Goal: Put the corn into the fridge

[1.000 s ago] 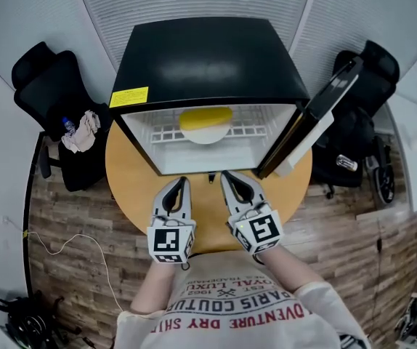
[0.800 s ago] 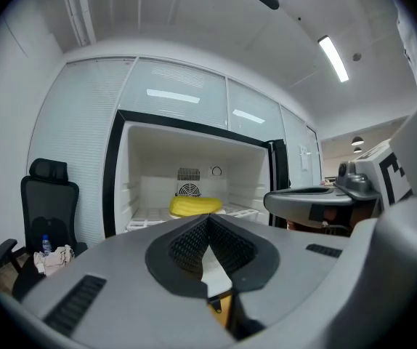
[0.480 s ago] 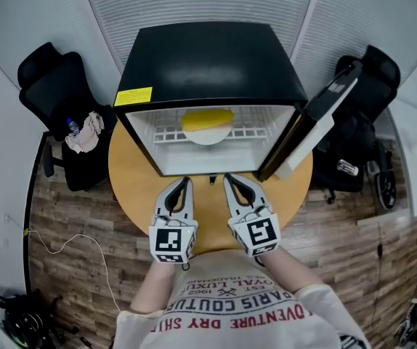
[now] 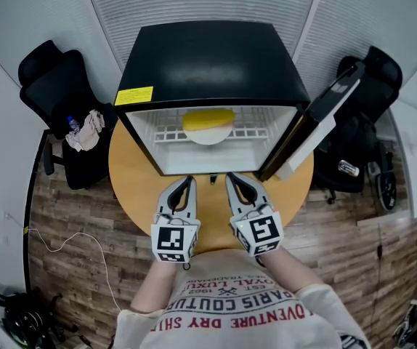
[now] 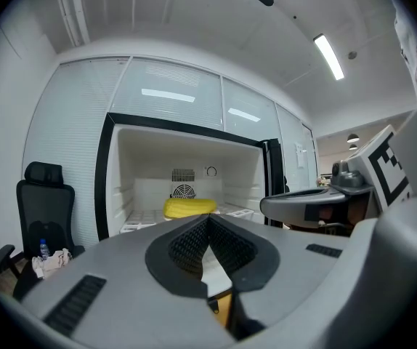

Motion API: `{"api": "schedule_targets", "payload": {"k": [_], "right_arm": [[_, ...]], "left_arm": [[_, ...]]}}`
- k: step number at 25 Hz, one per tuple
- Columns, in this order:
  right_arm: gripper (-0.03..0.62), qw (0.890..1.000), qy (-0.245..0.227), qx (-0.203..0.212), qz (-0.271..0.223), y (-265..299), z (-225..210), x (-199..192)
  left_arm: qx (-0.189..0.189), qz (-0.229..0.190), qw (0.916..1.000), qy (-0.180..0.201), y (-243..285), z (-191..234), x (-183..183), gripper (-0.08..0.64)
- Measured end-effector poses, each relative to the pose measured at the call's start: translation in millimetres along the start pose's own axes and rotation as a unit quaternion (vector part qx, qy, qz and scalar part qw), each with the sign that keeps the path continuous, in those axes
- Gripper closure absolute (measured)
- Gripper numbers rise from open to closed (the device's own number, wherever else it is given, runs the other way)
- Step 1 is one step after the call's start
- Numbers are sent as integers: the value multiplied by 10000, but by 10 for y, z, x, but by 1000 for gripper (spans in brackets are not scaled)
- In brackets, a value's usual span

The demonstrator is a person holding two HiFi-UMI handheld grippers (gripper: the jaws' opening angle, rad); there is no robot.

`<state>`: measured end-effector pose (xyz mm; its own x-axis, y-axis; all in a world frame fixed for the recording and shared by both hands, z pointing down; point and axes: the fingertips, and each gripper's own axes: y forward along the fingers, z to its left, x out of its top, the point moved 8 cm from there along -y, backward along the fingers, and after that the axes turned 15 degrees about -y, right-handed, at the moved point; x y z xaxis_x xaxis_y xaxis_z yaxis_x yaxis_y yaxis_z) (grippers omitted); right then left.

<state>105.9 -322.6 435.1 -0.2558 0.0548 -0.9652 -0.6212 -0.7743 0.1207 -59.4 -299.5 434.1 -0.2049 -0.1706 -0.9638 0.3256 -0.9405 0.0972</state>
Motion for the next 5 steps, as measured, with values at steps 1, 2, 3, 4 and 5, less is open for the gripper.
{"api": "schedule_targets", "payload": {"k": [1, 2, 3, 4, 5], "right_arm": [[563, 10000, 0, 0, 10, 2, -3, -6], [565, 10000, -8, -2, 16, 4, -5, -11], [563, 10000, -19, -2, 19, 8, -7, -14], [563, 10000, -29, 2, 20, 13, -9, -16], [565, 10000, -38, 7, 21, 18, -10, -17]], "left_arm": [[3, 12, 10000, -9, 8, 3, -3, 526], [6, 20, 10000, -17, 15, 4, -5, 526], [8, 25, 10000, -23, 23, 5, -6, 526], [7, 29, 10000, -27, 32, 5, -7, 526], [5, 33, 10000, -30, 41, 4, -7, 526]]}}
